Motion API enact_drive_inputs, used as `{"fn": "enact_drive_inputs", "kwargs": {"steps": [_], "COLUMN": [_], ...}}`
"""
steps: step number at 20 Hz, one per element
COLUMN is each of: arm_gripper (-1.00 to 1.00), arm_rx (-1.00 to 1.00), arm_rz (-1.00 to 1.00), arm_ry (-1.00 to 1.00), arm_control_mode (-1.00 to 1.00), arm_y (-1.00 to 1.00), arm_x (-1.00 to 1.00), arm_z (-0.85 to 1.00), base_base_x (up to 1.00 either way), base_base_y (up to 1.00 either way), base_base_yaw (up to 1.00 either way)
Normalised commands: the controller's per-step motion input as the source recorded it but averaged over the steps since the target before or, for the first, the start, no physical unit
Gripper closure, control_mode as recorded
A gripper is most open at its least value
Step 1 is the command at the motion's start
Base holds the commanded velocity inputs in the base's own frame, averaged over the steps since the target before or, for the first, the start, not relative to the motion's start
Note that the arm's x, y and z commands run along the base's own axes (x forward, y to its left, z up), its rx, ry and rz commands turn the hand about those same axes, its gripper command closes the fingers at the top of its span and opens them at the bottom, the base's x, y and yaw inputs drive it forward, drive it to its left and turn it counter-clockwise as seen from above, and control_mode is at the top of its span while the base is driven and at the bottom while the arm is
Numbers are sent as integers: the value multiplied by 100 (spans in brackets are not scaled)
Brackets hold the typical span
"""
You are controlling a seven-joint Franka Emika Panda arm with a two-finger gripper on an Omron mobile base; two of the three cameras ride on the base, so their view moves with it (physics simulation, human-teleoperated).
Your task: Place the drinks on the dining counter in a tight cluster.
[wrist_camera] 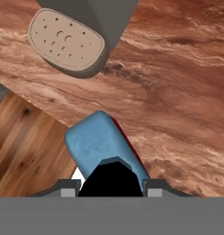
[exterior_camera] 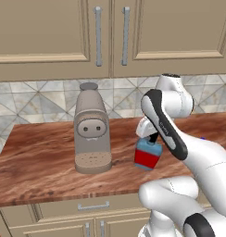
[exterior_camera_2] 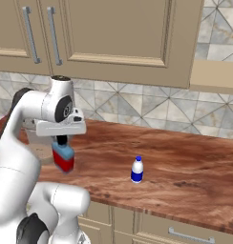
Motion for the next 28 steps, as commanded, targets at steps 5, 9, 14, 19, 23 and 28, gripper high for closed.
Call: {"fn": "enact_drive_inputs", "kwargs": {"steps": [5, 9, 14, 19, 23, 28], "arm_gripper": [100, 100, 100, 100, 100, 100], "arm_rx": [-2, 0, 0, 0, 0, 0], "arm_rz": [0, 0, 0, 0, 0, 0], "arm_ry": [4, -7, 0, 0, -1, 0], "arm_control_mode": [-100, -100, -100, -100, 100, 100], "arm_y": [0, 0, 0, 0, 0, 0], "arm_x": [-32, -29, -1, 0, -6, 0], "arm_z": [50, 1, 0, 0, 0, 0], "base_base_x": [0, 0, 0, 0, -53, -87], "base_base_y": [0, 0, 0, 0, 0, 1], "base_base_yaw": [0, 0, 0, 0, 0, 0]}}
